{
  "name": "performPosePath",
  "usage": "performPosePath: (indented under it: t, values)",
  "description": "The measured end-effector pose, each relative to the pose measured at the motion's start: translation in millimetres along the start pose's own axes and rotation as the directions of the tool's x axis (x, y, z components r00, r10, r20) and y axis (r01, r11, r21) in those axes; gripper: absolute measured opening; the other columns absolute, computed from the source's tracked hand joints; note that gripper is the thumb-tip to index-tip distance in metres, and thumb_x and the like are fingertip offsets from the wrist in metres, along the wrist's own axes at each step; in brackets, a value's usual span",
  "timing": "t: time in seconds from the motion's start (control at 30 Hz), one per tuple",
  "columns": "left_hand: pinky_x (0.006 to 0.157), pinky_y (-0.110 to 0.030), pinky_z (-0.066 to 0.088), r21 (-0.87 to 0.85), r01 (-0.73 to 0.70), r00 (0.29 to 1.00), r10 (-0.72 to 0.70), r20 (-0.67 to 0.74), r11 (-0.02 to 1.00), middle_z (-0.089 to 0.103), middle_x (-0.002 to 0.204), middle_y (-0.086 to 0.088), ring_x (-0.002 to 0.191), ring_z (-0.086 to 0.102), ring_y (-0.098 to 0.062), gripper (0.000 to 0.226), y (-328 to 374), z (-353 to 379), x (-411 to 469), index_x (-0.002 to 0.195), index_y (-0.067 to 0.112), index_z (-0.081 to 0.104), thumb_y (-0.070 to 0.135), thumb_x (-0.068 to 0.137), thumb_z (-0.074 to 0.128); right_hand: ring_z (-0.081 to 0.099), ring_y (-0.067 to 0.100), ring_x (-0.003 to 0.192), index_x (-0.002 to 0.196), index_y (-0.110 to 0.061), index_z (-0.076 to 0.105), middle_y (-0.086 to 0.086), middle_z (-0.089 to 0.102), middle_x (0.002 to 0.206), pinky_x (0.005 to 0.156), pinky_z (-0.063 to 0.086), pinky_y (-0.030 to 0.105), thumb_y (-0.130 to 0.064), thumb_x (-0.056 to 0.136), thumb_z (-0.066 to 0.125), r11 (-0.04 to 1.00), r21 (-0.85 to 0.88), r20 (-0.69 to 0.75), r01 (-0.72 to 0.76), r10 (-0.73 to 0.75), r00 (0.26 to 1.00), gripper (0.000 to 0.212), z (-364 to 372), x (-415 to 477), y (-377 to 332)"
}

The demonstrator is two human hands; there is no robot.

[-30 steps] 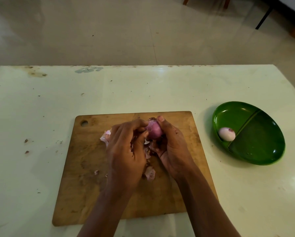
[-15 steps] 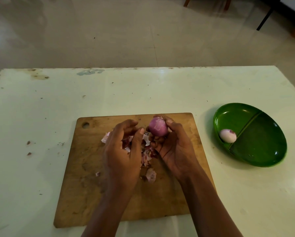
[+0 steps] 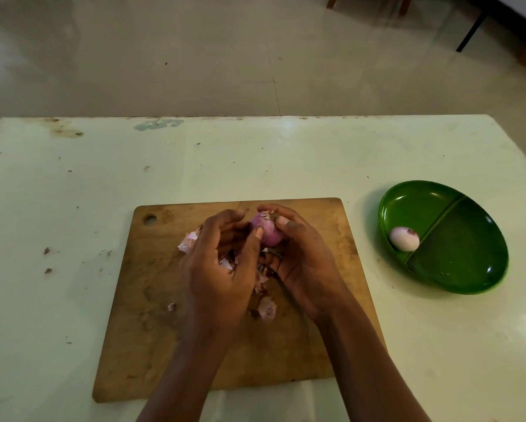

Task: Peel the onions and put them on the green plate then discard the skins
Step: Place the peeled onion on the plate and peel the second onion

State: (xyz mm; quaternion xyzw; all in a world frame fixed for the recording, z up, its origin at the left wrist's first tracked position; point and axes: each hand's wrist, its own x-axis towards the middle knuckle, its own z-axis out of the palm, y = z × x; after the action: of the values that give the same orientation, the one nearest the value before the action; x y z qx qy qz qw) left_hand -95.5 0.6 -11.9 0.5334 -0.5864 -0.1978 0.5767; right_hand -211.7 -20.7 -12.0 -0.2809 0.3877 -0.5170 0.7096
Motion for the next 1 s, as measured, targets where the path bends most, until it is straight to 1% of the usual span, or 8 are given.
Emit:
performPosePath:
  t: [0.17,0.23,0.33,0.47,0.57,0.8,0.9,1.0]
  values:
    - [0.076,-0.02,0.054,0.033,-0.022,0.999,0.023,-0.027,0.999,0.059,0.099,0.018,0.091,0.063,-0.003,0.021,-1.9,3.5,-1.2,0.11,0.023,0.054,0.029,0.091,0.054,0.065,0.026,0.099,0.111,-0.006,0.065,0.016,0.066,0.109,0.079,0.058,0.034,-0.018,0.087,0.056,1.0,0.015,0.035,0.017,-0.018,0.999,0.029,2.9,-1.3,-0.9]
    - [0.077,-0.022,0.054,-0.008,0.011,0.999,-0.011,-0.037,1.0,0.061,0.102,0.015,0.092,0.064,-0.005,0.022,-2.2,5.2,-2.0,0.111,0.021,0.054,0.028,0.09,0.055,0.065,0.028,0.099,0.112,-0.005,0.064,0.016,0.066,0.109,0.078,0.058,0.034,-0.016,0.09,0.059,1.0,0.009,0.042,0.027,-0.027,0.999,0.026,3.6,-1.8,-1.5]
    - [0.078,-0.027,0.055,-0.09,0.068,0.996,-0.073,-0.05,0.994,0.063,0.102,0.01,0.093,0.065,-0.009,0.026,-1.1,7.9,-3.0,0.111,0.017,0.054,0.028,0.088,0.057,0.066,0.025,0.096,0.109,-0.006,0.065,0.012,0.068,0.103,0.078,0.059,0.034,-0.019,0.083,0.057,0.999,-0.006,0.045,0.041,-0.041,0.998,0.03,4.1,-2.6,-1.6]
    - [0.076,-0.018,0.053,-0.127,0.086,0.991,-0.098,-0.093,0.988,0.062,0.096,0.017,0.088,0.065,-0.003,0.025,0.0,9.1,-2.3,0.108,0.017,0.055,0.025,0.084,0.061,0.066,0.026,0.095,0.108,-0.005,0.066,0.012,0.07,0.101,0.08,0.058,0.034,-0.017,0.082,0.058,0.998,-0.007,0.046,0.062,-0.061,0.997,0.03,5.9,-3.3,-0.4]
    - [0.075,-0.02,0.053,-0.158,0.111,0.985,-0.129,-0.11,0.981,0.064,0.093,0.015,0.086,0.066,-0.007,0.026,0.1,8.1,-1.5,0.106,0.017,0.055,0.024,0.083,0.062,0.066,0.026,0.096,0.108,-0.005,0.067,0.012,0.07,0.101,0.08,0.058,0.034,-0.018,0.081,0.059,0.998,-0.004,0.04,0.067,-0.066,0.997,0.031,7.1,-2.7,0.6]
    - [0.074,-0.016,0.052,-0.114,0.152,0.983,-0.162,-0.09,0.982,0.063,0.096,0.012,0.088,0.065,-0.003,0.025,3.0,7.1,-0.4,0.106,0.014,0.056,0.03,0.086,0.059,0.068,0.026,0.096,0.103,-0.012,0.07,0.01,0.072,0.1,0.081,0.058,0.035,-0.026,0.082,0.059,0.995,-0.076,-0.017,0.059,-0.061,0.998,0.028,9.2,-2.4,3.3]
    - [0.072,-0.012,0.052,-0.07,0.186,0.981,-0.189,-0.048,0.98,0.063,0.095,0.013,0.088,0.064,-0.001,0.021,3.3,8.2,0.0,0.104,0.018,0.057,0.022,0.085,0.066,0.068,0.028,0.101,0.105,-0.015,0.07,0.011,0.072,0.105,0.083,0.057,0.037,-0.019,0.095,0.051,0.992,-0.122,-0.053,0.044,-0.05,0.997,0.022,6.0,-1.8,3.1]
    - [0.072,-0.014,0.053,-0.035,0.205,0.978,-0.206,-0.018,0.978,0.064,0.095,0.01,0.088,0.065,-0.002,0.027,3.8,8.1,0.0,0.103,0.017,0.057,0.011,0.081,0.072,0.067,0.028,0.102,0.106,-0.013,0.07,0.013,0.07,0.108,0.083,0.057,0.038,-0.013,0.096,0.047,0.993,-0.11,-0.046,0.04,-0.046,0.998,0.024,2.4,-1.5,0.5]
